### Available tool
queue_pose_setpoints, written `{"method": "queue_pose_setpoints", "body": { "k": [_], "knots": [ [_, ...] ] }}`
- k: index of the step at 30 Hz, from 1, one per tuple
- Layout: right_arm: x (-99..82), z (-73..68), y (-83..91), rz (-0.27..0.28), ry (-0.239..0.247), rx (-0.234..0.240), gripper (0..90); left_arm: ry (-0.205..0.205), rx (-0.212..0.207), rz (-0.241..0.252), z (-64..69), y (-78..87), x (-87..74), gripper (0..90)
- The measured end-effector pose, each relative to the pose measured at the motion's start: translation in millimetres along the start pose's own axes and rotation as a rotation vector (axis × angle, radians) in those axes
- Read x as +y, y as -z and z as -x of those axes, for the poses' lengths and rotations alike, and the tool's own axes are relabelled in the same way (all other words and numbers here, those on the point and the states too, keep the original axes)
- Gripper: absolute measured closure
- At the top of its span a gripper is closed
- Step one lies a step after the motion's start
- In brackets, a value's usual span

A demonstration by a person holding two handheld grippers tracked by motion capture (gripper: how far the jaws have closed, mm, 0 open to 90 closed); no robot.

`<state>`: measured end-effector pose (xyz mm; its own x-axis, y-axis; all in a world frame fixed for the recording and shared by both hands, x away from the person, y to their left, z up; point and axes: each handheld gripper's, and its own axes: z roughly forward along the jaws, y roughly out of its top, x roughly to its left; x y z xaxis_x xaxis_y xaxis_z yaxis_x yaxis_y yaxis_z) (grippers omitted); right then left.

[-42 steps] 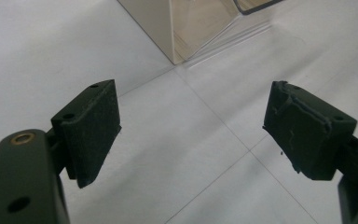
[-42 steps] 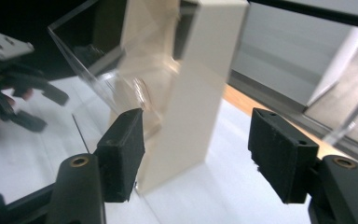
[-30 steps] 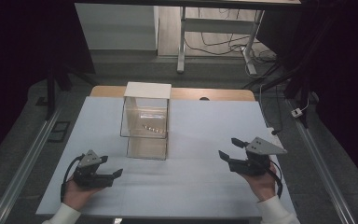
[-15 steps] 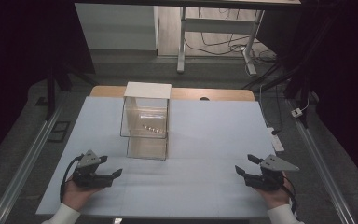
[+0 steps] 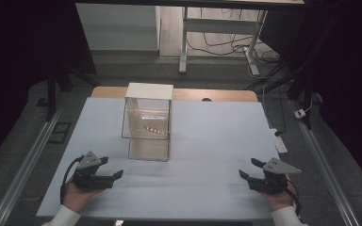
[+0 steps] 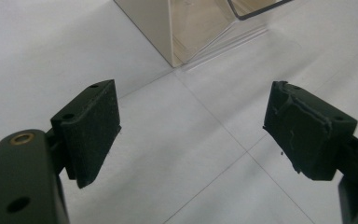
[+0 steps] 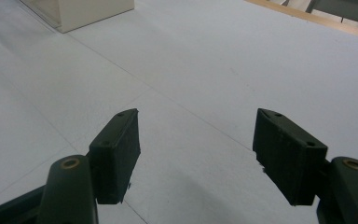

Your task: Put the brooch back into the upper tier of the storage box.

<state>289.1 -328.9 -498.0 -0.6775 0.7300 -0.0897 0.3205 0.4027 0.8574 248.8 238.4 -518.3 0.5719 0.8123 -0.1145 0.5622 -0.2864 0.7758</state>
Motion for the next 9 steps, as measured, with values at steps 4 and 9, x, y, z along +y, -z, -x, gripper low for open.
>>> {"method": "queue_pose_setpoints", "body": {
  "k": [4,9],
  "knots": [
    [-0.1,0.4,0.2,-0.001,0.002,-0.002,31.4,-0.001,-0.001,-0.003,0.2,-0.5,0.1,18.2],
    [-0.1,1.6,1.1,0.005,-0.003,0.003,31.5,-0.002,-0.003,-0.004,0.5,-0.7,0.1,18.1]
  ]
}}
